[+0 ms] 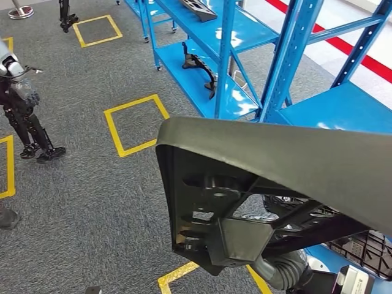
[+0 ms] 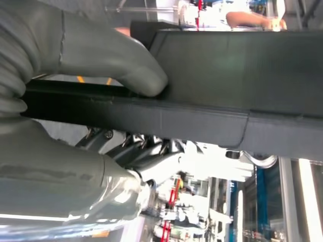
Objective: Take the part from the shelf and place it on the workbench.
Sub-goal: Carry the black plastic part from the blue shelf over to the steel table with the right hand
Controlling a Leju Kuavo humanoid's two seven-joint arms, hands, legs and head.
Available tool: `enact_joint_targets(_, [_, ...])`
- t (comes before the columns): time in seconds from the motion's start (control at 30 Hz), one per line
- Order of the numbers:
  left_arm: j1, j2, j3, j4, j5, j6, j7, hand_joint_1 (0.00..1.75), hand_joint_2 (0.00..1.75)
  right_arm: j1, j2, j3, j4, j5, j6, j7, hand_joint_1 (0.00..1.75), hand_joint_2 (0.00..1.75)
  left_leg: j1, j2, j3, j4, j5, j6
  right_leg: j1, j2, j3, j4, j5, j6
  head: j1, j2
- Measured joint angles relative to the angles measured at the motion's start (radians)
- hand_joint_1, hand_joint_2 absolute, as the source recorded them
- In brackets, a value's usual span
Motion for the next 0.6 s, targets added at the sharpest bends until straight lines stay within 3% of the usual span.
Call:
enact_joint_targets(0.03, [0.002,0.002,0.0,0.0,-0.001,0.0,-0.001,0.0,1.75,-0.002,0.001,0.001,0.002,0.001,-0.001,-0.004,1.75,1.75,0.001,-0.009,0.001,-0.003,0.001,0.004,0.0,-0.007,0.004,-0.003,-0.002,0.005,0.0,0.0])
enact_joint_targets(0.07, [0.005,0.005,0.0,0.0,-0.001,0.001,-0.001,0.0,1.75,-0.004,0.003,0.002,0.004,0.002,-0.001,-0.008,1.75,1.75,0.003,-0.018,0.004,-0.009,0.002,0.009,-0.002,0.002,0.008,-0.002,-0.008,0.009,0.0,0.0])
enact_joint_targets(0.13, [0.005,0.01,0.0,0.0,-0.001,0.001,-0.002,0.0,1.75,-0.006,0.004,0.004,0.008,0.004,-0.004,-0.017,1.75,1.75,0.009,-0.036,0.013,-0.021,0.005,0.019,-0.003,0.053,-0.008,0.047,-0.043,0.013,0.001,0.0])
enact_joint_targets(0.2, [0.0,0.012,0.0,0.0,-0.002,0.0,-0.002,0.0,1.75,-0.001,0.004,0.005,0.012,0.006,-0.005,-0.023,1.75,1.75,0.01,-0.057,0.017,-0.023,0.003,0.026,-0.003,0.099,-0.072,0.17,-0.098,0.01,0.002,0.0])
enact_joint_targets(0.23, [-0.001,0.013,0.0,0.0,-0.003,0.0,-0.001,0.0,1.75,0.002,0.004,0.005,0.015,0.007,-0.005,-0.026,1.75,1.75,0.009,-0.07,0.019,-0.023,0.002,0.028,-0.002,0.106,-0.108,0.229,-0.114,0.01,0.002,0.0])
enact_joint_targets(0.27, [-0.001,0.014,0.0,0.0,-0.005,0.001,0.001,0.0,1.75,0.005,0.004,0.006,0.017,0.008,-0.005,-0.028,1.75,1.75,0.009,-0.083,0.02,-0.023,0.001,0.028,-0.002,0.108,-0.134,0.261,-0.112,0.011,0.002,0.0])
enact_joint_targets(0.3, [0.0,0.014,0.0,0.0,-0.006,0.002,0.002,0.0,1.75,0.006,0.004,0.006,0.019,0.009,-0.005,-0.03,1.75,1.75,0.009,-0.097,0.023,-0.022,0.0,0.028,-0.002,0.11,-0.141,0.257,-0.09,0.012,0.002,0.0])
enact_joint_targets(0.33, [0.001,0.015,0.0,0.0,-0.007,0.002,0.004,0.0,1.75,0.007,0.004,0.006,0.02,0.01,-0.005,-0.031,1.75,1.75,0.01,-0.11,0.026,-0.02,-0.002,0.026,-0.003,0.113,-0.13,0.214,-0.051,0.013,0.002,0.0])
enact_joint_targets(0.4, [0.001,0.016,0.0,0.0,-0.007,0.004,0.005,0.0,1.75,0.007,0.004,0.006,0.022,0.011,-0.005,-0.032,1.75,1.75,0.011,-0.137,0.028,-0.012,-0.01,0.018,-0.007,0.152,-0.087,0.09,0.023,0.016,0.002,0.0])
enact_joint_targets(0.43, [0.0,0.017,0.0,0.0,-0.007,0.005,0.005,0.0,1.75,0.008,0.004,0.006,0.022,0.012,-0.005,-0.033,1.75,1.75,0.011,-0.15,0.025,-0.007,-0.013,0.013,-0.009,0.173,-0.071,0.047,0.041,0.016,0.001,0.0])
enact_joint_targets(0.5, [0.0,0.02,0.0,0.0,-0.007,0.006,0.002,0.0,1.75,0.009,0.004,0.006,0.023,0.013,-0.005,-0.036,1.75,1.75,0.013,-0.173,0.018,-0.002,-0.014,0.004,-0.008,0.194,-0.061,0.023,0.042,0.011,0.001,0.0])
enact_joint_targets(0.53, [0.002,0.021,0.0,0.0,-0.007,0.007,0.0,0.0,1.75,0.008,0.004,0.006,0.023,0.013,-0.005,-0.037,1.75,1.75,0.016,-0.184,0.016,-0.002,-0.013,0.001,-0.008,0.184,-0.06,0.023,0.042,0.006,0.001,0.0])
enact_joint_targets(0.6, [0.005,0.023,0.0,0.0,-0.007,0.007,-0.004,0.0,1.75,0.004,0.004,0.005,0.023,0.012,-0.005,-0.039,1.75,1.75,0.016,-0.161,0.01,0.013,-0.023,-0.006,-0.008,0.159,-0.052,0.02,0.041,-0.004,0.0,0.0])
